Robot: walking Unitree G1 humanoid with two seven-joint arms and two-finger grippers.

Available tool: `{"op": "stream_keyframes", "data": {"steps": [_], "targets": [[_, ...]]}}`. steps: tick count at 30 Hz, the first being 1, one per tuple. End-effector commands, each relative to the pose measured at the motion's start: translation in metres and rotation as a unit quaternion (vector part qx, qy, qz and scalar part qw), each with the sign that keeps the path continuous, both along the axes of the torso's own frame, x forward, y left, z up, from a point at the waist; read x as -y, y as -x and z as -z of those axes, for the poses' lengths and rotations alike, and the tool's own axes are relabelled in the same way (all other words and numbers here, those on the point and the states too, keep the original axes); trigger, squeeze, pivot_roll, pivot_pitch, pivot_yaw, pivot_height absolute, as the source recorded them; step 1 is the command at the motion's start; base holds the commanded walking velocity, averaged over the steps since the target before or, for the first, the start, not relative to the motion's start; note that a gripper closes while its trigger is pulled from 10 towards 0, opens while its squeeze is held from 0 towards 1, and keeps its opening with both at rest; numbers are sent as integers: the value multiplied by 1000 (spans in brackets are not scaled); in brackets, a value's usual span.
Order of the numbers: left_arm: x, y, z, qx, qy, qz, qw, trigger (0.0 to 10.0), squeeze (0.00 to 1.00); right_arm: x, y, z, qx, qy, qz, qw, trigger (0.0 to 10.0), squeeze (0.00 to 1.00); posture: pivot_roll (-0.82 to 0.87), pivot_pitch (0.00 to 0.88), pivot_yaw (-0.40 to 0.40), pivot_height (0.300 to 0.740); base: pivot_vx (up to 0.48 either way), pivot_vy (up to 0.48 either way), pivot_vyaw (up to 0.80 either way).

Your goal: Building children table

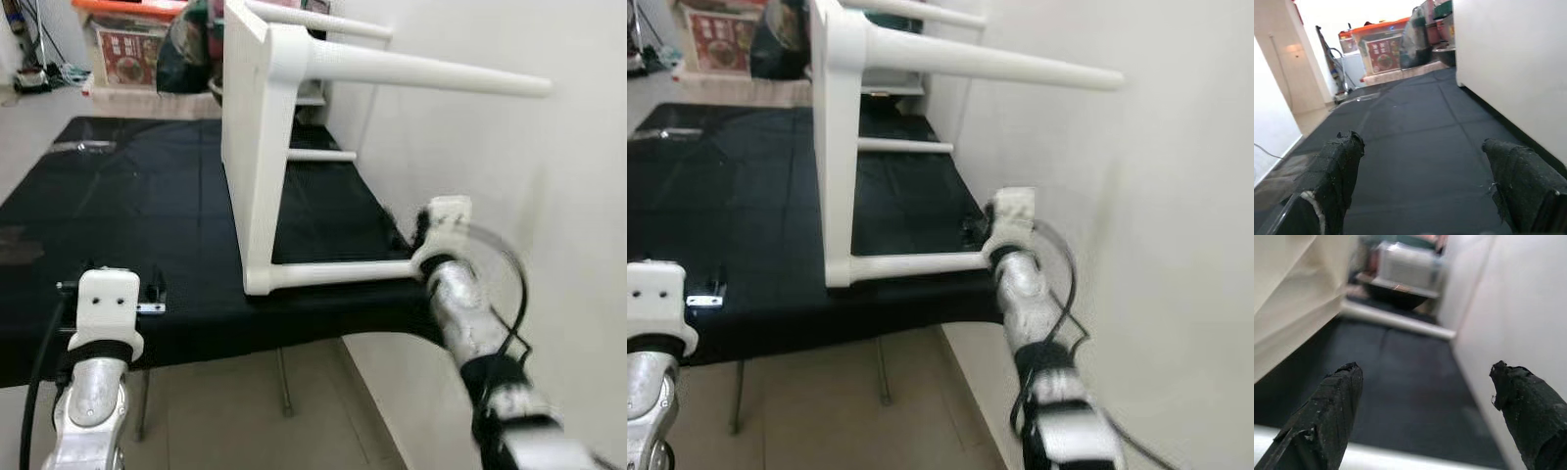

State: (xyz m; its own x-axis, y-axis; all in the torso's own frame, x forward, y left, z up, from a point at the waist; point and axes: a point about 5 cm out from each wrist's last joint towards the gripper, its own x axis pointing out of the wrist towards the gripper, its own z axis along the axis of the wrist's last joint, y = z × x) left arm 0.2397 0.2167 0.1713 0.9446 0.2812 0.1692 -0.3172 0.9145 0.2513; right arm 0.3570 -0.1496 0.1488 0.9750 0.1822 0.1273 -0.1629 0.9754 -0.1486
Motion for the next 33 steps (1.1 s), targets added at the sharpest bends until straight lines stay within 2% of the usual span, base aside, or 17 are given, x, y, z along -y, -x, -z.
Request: {"op": "stream_keyframes", "data": {"steps": [1, 3, 4, 7, 10, 12, 14, 15, 16, 17, 18, 22, 23, 25, 27, 33], "targets": [[3, 0, 5, -9, 2, 5, 1000, 10000, 0, 2, 1, -6, 10, 7, 12, 1000, 10000, 1000, 118, 0, -149, 740, 0, 0, 0], [3, 0, 5, -9, 2, 5, 1000, 10000, 0, 2, 1, -6, 10, 7, 12, 1000, 10000, 1000, 118, 0, -149, 740, 0, 0, 0], [2, 1, 6, -9, 2, 1, 1000, 10000, 0, -4, 0, -2, -19, 14, 26, 999, 10000, 1000, 116, 0, -152, 740, 0, 0, 0], [1, 1, 6, -8, 3, -2, 1000, 10000, 0, -5, -2, -2, -34, 18, 37, 999, 10000, 1000, 116, 0, -152, 740, 0, 0, 0], [0, 0, 6, -8, 4, -7, 1000, 10000, 0, -14, -8, -5, -48, 24, 45, 998, 10000, 1000, 116, 0, -156, 740, 0, 0, 0], [0, 0, 6, -4, 5, -13, 1000, 10000, 0, -31, -21, -9, -71, 24, 50, 996, 10000, 1000, 120, 0, -161, 740, 0, 0, 0], [-1, 1, 6, 0, 3, -22, 1000, 10000, 0, -55, -26, -13, -93, 19, 30, 995, 10000, 988, 133, 0, -171, 740, 0, 0, 0], [-3, 1, 5, 0, 3, -28, 1000, 10000, 0, -73, -27, -16, -101, 18, 4, 995, 10000, 949, 146, 0, -184, 740, 0, 0, 0], [-3, 1, 5, 0, 3, -28, 1000, 10000, 0, -73, -27, -16, -101, 18, 4, 995, 10000, 949, 146, 0, -184, 740, 0, 0, 0], [-4, 2, 5, 1, 3, -31, 1000, 10000, 0, -84, -24, -18, -102, 20, -13, 994, 10000, 937, 148, 0, -186, 740, 0, 0, 0], [-4, 2, 5, 1, 3, -31, 1000, 10000, 0, -84, -24, -18, -102, 20, -13, 994, 10000, 937, 148, 0, -186, 740, 0, 0, 0], [-9, 6, 5, 3, 0, -46, 999, 10000, 0, -141, -7, -25, -107, 17, -112, 988, 10000, 937, 169, 0, -202, 740, 0, 0, 0], [-9, 6, 5, 3, 0, -46, 999, 10000, 0, -141, -7, -25, -107, 17, -112, 988, 10000, 937, 169, 0, -202, 740, 0, 0, 0], [-10, 7, 4, 5, 0, -50, 999, 10000, 0, -153, -4, -25, -116, 27, -130, 984, 10000, 933, 175, 0, -208, 740, 0, 0, 0], [-10, 7, 4, 6, 0, -52, 999, 10000, 0, -155, -7, -22, -132, 31, -125, 983, 10000, 933, 186, 0, -216, 740, 0, 0, 0], [-10, 9, 4, 6, -2, -55, 998, 10000, 0, -149, -10, -12, -162, 33, -114, 980, 10000, 925, 189, 0, -215, 740, 0, 0, 0]]}}
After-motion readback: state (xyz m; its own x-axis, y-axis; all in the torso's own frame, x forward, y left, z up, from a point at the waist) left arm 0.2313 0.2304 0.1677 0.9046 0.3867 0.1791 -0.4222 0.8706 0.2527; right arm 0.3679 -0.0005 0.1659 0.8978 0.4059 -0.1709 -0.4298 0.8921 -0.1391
